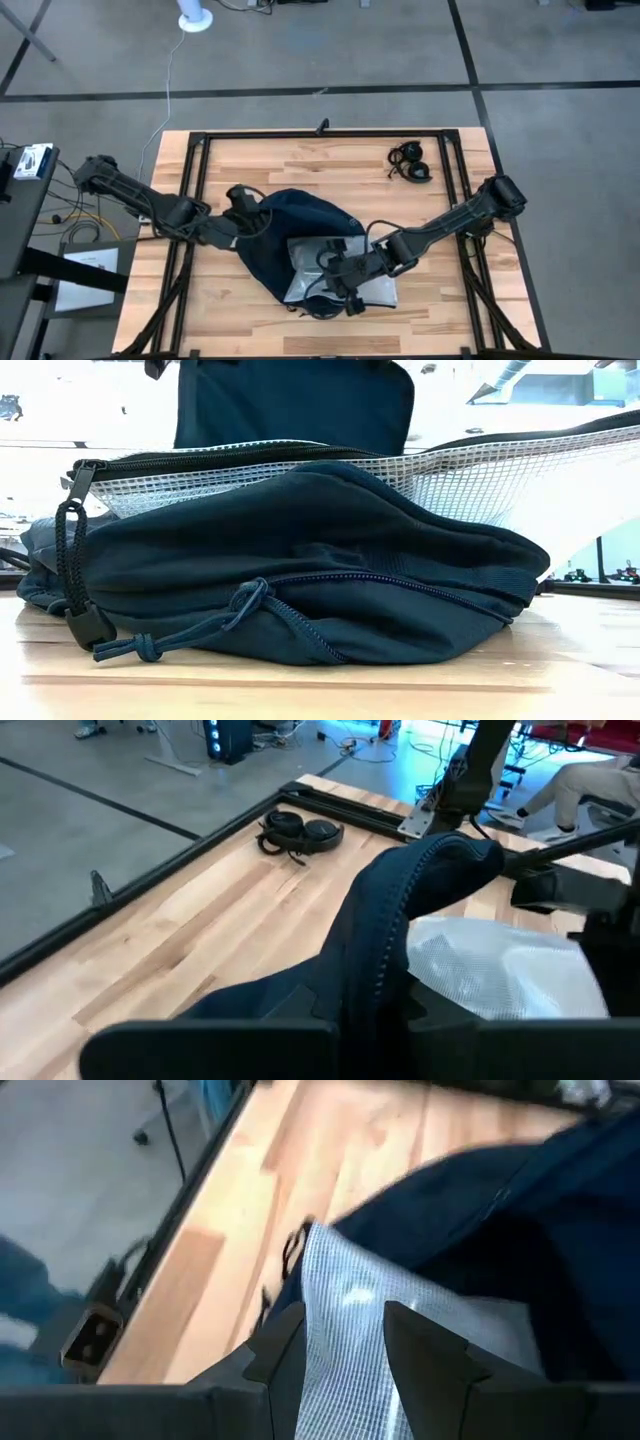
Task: Unpack backpack
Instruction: Put the white zip lock bag into the blue backpack
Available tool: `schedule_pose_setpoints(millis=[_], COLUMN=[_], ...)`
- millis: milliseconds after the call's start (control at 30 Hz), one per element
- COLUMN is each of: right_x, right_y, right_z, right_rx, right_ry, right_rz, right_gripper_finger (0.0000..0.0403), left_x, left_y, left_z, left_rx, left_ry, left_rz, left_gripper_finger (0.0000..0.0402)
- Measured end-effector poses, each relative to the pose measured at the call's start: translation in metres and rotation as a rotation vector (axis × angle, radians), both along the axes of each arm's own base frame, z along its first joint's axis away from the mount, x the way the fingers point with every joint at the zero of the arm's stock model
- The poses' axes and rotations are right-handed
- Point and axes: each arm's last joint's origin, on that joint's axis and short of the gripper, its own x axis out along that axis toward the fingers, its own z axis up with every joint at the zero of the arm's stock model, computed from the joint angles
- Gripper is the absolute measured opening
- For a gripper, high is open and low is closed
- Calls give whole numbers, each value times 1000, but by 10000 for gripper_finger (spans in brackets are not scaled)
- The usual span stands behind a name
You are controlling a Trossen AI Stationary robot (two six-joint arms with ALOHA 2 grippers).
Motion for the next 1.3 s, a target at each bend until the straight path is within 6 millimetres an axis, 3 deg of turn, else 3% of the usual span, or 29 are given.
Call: schedule_pose_setpoints(millis=[600, 767, 1300], right_x=[-1, -1, 1], right_y=[-1, -1, -13], right_z=[-2, -2, -4], right_rx=[-7, -6, 17], right_ry=[16, 13, 66], right_rz=[-2, -3, 9], right_gripper_finger=[127, 127, 127], left_x=[0, 4, 4], left_y=[-5, -4, -5], left_z=[-1, 6, 7], left_rx=[-63, -91, -55], left_ry=[-17, -97, -89], left_rz=[-17, -15, -22], left_gripper_finger=[0, 0, 0])
